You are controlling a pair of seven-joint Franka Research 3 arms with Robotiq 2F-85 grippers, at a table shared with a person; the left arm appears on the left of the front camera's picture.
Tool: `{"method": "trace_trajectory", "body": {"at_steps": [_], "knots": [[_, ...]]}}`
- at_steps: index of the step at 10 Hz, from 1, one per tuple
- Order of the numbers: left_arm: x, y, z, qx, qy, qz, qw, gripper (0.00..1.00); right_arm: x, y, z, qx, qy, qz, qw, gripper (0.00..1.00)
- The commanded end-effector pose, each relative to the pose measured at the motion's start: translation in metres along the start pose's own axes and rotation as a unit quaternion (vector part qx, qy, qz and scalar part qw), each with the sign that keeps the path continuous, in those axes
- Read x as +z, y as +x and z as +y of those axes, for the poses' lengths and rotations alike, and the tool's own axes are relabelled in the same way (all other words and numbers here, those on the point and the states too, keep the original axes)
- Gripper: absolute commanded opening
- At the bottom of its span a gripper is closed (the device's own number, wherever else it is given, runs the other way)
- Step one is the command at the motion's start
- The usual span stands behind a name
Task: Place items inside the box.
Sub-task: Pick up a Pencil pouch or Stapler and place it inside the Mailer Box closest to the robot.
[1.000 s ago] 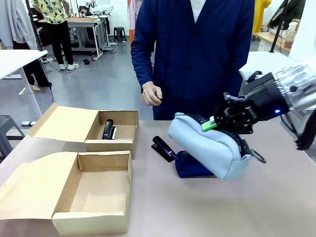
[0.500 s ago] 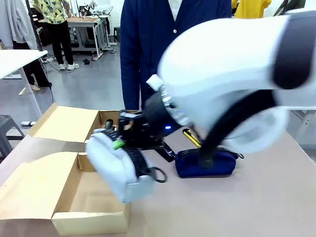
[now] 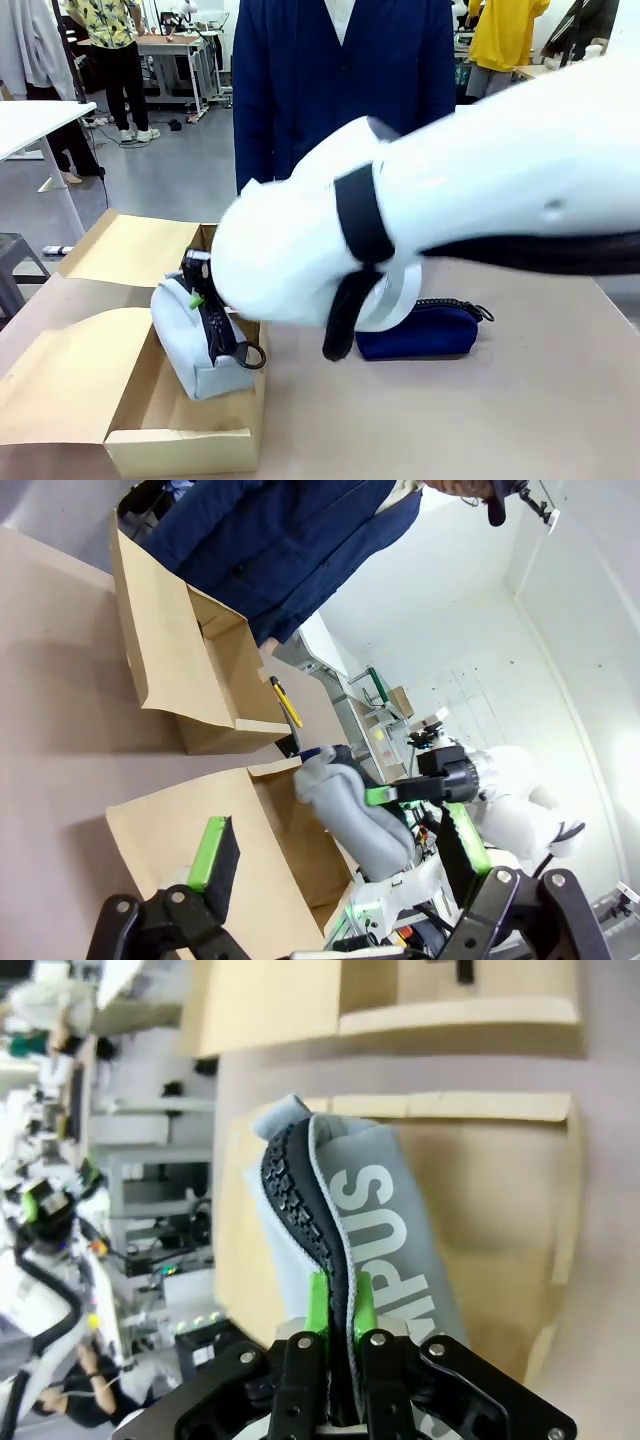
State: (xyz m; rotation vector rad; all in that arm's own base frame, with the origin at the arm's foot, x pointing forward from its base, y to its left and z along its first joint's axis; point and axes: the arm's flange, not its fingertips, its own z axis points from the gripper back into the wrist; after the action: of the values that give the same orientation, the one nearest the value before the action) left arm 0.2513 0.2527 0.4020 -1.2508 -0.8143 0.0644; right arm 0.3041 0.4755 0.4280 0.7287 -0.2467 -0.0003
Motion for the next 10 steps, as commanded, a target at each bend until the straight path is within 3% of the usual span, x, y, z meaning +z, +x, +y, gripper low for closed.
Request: {"method": "trace_trajectory", "body": {"at_steps": [1,10], "knots": [[-0.001,0.000,-0.001,-0.011,-0.009,-0.008,1.000,1.00,-0.045,0.005,0.037,-0.008,-0.041,-0.018,0.999,0.11],[-0.001,0.000,-0.001,-0.011,-0.009,-0.008,1.000,1.00,-0.077,-0.005,0.019,0.000,-0.067,0.032,0.997,0.11]]}}
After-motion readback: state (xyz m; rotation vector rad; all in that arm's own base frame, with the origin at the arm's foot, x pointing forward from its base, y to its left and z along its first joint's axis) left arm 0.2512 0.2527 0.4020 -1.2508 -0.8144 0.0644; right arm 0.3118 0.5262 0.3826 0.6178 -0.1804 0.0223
